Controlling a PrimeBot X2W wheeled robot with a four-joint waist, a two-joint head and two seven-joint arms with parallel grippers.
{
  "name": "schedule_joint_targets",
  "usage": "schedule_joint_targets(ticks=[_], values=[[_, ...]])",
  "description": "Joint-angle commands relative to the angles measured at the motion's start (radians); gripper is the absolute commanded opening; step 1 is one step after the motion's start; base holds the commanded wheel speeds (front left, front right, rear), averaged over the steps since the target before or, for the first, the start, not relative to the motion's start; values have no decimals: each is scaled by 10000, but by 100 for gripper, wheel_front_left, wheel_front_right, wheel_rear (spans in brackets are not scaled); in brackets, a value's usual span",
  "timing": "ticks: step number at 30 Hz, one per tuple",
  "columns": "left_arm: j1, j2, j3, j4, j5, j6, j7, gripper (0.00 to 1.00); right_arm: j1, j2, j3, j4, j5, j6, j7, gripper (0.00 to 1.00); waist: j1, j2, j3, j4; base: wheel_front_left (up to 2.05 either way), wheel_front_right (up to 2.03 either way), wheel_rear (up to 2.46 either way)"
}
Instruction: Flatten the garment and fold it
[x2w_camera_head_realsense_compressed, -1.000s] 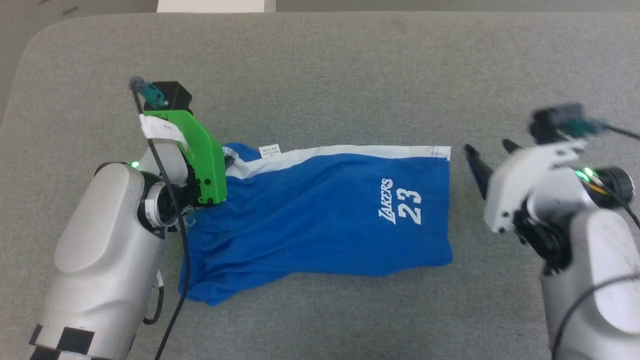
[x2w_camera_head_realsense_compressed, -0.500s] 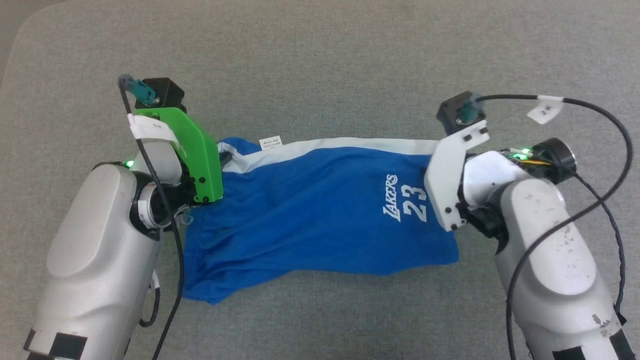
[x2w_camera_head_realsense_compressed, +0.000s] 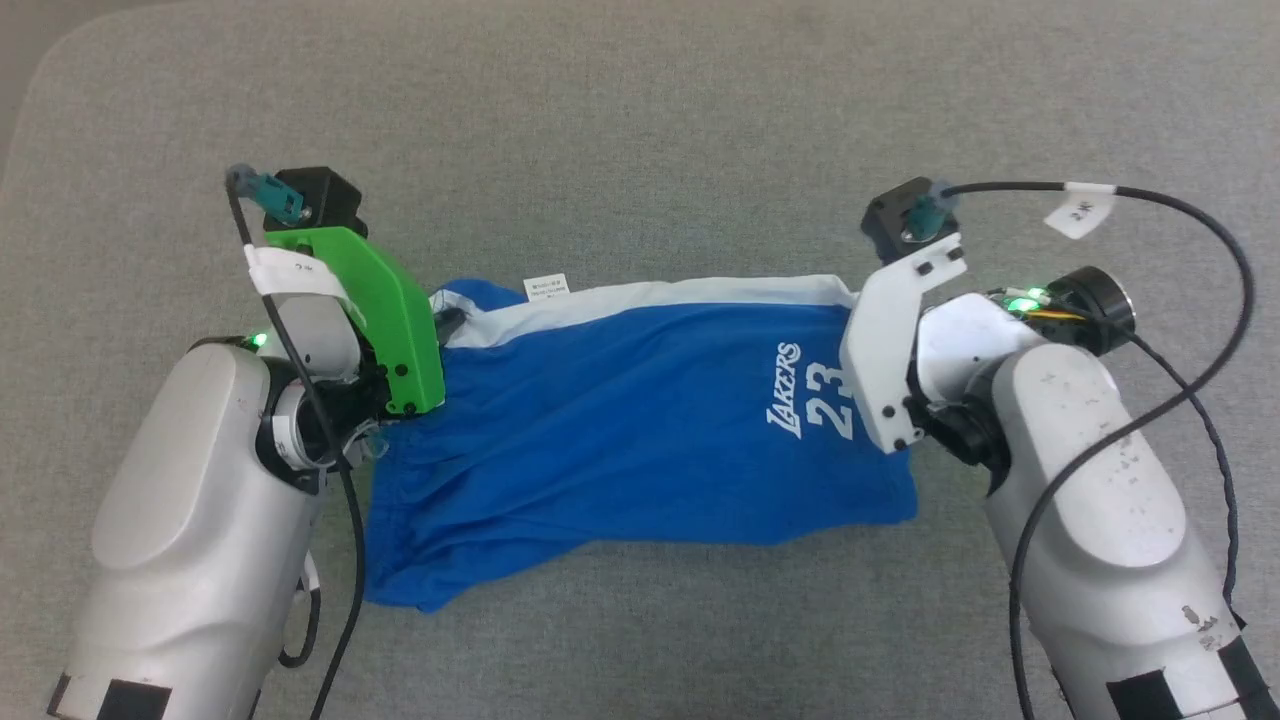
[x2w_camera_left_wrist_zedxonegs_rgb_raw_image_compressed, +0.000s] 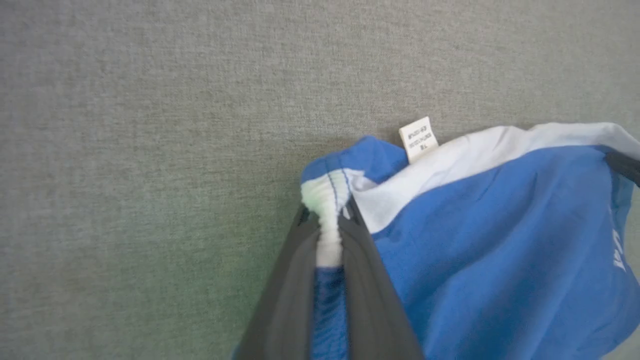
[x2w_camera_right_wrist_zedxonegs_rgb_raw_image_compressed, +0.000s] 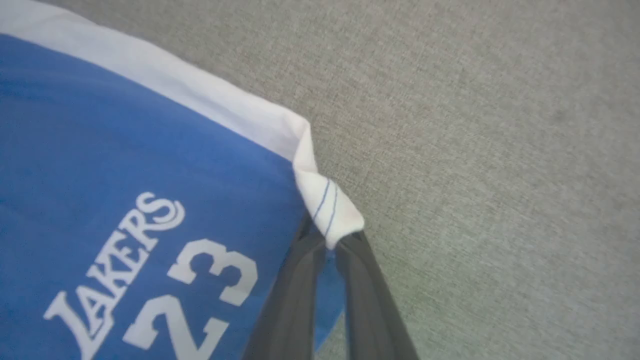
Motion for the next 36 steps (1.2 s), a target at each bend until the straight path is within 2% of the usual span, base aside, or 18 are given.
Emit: schedule_joint_targets(ticks=[1,12,14,20,28,36], values=[[108,18,37,-5,-108,-52,-88,0,-70,-67,-90,11,106,-13,-166,0,-1,0,-148,-48,0,0,0],[-197,-409,600,-278,-740,-189,-820,0,-184,-317,-739,-877,1273,-13,-1057,0,-1,0,-1599,-115,0,0,0],[-463,-515,940,-665,-892,-116,-1255,0,-243,-568,-1218,-1760,1859,-13,-1316,0,-1,0,-2332,-169,0,0,0],[-665,-470,1034,-1096,-855,-58,-1405,0,-199,-642,-1537,-2645,2164,-13,-1220,0,-1,0,-2554,-209,0,0,0],[-1723,-543,1024,-968,-629,-97,-1712,0,-854,-351,-1995,-2949,2442,-13,-963,0,-1,0,-1912,-216,0,0,0],[-4440,-414,1152,230,238,-216,-2869,0,-3789,-97,-2310,-1920,1989,-13,-989,0,-1,0,-223,-405,0,0,0]])
